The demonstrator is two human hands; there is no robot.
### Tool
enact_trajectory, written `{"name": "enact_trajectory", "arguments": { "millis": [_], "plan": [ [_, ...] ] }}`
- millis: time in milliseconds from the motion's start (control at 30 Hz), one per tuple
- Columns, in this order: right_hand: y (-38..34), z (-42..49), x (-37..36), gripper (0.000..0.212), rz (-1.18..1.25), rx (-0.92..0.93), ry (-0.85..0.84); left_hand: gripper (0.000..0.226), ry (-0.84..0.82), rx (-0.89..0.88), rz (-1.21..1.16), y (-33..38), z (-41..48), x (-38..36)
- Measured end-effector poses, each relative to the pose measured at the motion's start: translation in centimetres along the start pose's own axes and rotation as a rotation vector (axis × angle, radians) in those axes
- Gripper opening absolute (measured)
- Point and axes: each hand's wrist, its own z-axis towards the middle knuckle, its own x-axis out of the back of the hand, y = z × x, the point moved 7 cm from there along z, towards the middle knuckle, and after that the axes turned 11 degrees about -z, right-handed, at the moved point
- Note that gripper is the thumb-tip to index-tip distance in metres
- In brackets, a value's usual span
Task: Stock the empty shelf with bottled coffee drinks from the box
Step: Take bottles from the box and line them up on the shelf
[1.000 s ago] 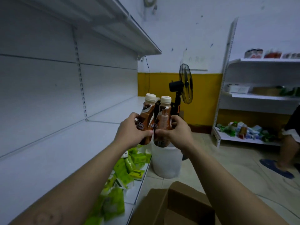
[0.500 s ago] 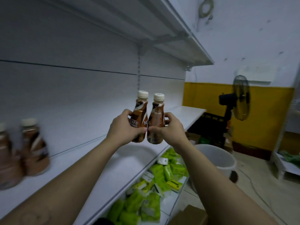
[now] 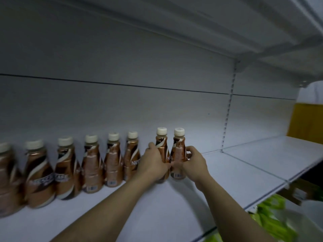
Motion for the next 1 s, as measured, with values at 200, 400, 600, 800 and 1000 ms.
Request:
{"name": "enact_trajectory", "arguments": {
  "millis": [200, 400, 600, 800, 1000],
  "plan": [
    [0.9, 1.2, -3.0, 0.047, 0.051, -0.046, -0.018, 0.059, -0.013, 0.012, 0.095, -1.0, 0.4, -0.7],
    [1.8, 2.3, -4.7, 0.050, 0.108, -0.026, -0.092, 0.083, 0.032, -0.110, 0.086, 1.1, 1.5, 0.5],
    [1.3, 3.9, -6.4, 0.050, 0.148, -0.021, -0.152, 0.045, 0.021, -0.167, 0.358, 3.1, 4.5, 3.3],
    [2.3, 3.7, -7.2, 0.050, 0.163, 0.045, -0.109, 0.026, 0.005, -0.393, 0.990, 6.0, 5.3, 2.3],
    [2.1, 2.7, -7.0, 0.070, 0.071, 0.063, -0.051, 0.034, -0.013, -0.374, 1.079, 6.0, 6.6, 2.4]
  ]
}}
